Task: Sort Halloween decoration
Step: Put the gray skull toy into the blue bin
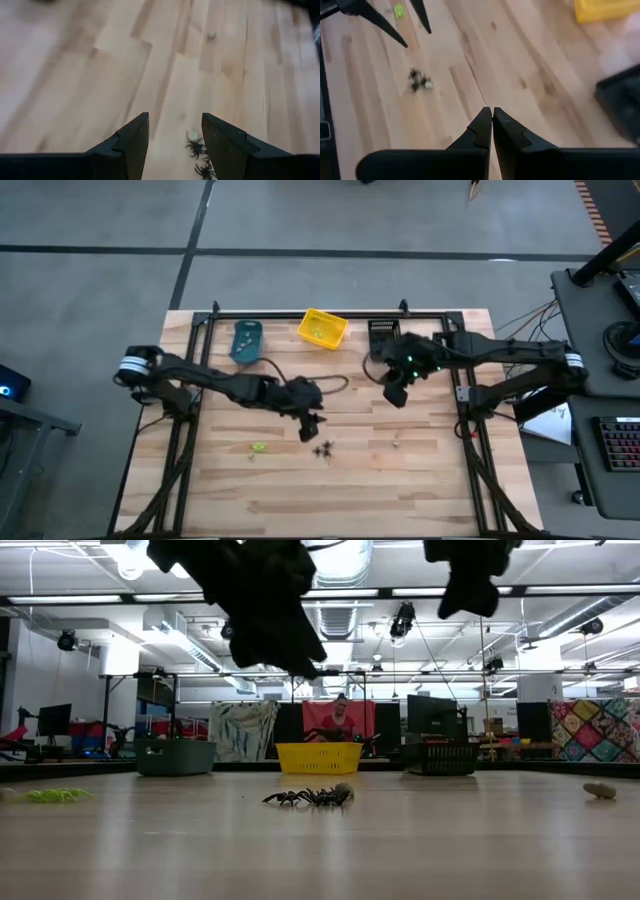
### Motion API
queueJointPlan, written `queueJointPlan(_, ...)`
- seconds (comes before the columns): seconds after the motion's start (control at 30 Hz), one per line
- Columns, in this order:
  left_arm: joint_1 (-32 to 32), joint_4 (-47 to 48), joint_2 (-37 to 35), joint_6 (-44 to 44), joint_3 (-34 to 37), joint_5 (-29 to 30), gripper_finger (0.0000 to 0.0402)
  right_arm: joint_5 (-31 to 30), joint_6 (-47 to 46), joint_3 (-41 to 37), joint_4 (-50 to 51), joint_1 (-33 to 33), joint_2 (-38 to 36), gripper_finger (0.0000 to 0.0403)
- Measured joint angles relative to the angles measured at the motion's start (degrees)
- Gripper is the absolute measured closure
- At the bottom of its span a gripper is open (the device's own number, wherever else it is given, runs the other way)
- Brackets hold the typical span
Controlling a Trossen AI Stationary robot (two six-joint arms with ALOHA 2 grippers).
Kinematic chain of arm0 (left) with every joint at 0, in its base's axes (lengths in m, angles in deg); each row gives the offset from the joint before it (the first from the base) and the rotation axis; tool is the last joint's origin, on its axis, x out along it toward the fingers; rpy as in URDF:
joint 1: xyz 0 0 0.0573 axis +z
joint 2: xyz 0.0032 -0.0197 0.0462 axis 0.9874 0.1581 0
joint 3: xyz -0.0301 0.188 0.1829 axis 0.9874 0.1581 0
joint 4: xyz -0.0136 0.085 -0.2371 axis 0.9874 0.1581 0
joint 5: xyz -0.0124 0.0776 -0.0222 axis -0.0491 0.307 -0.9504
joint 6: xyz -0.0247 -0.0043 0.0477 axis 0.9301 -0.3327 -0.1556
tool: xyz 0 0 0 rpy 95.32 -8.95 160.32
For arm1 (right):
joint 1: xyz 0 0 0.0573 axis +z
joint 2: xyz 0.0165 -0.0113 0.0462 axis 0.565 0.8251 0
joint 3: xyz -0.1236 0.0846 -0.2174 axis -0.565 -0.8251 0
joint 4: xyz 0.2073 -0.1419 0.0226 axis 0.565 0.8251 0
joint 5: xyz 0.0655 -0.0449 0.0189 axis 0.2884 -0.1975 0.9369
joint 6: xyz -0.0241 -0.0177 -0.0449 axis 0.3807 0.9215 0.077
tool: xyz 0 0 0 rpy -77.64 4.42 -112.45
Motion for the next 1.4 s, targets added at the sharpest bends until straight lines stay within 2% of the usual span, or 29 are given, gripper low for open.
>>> queueJointPlan(0.17, -3.05, 0.05, 5.18, 1.64, -1.56, 0.01, 0.0235, -4.45, -5.3, -5.79, -0.21, 3.8, -3.88, 0.0394)
queueJointPlan(0.3, -4.8, -0.02, 9.21, 3.38, -2.81, 2.61, 0.0235, -5.19, -8.97, -10.46, -3.92, 6.09, -6.25, 0.0394)
queueJointPlan(0.47, -5.58, -0.5, 14.58, 3.43, -6.15, 2.77, 0.0235, -5.66, -12.24, -14.58, -8.88, 7.48, -7.55, 0.0394)
queueJointPlan(0.8, -5.66, 0.17, 22.99, 3.06, -12.43, 3.08, 0.0235, -5.65, -12.86, -15.56, -8.85, 7.48, -7.23, 0.0394)
queueJointPlan(1.13, -6.21, 4.85, 23.86, 3.82, -12.41, 3.06, 0.0236, -5.62, -12.48, -15.56, -8.71, 7.48, -7.91, 0.0394)
queueJointPlan(1.4, -7.68, 4.5, 23.77, 3.82, -11.42, 3.65, 0.026, -5.62, -11.88, -15.56, -8.61, 7.48, -7.9, 0.0394)
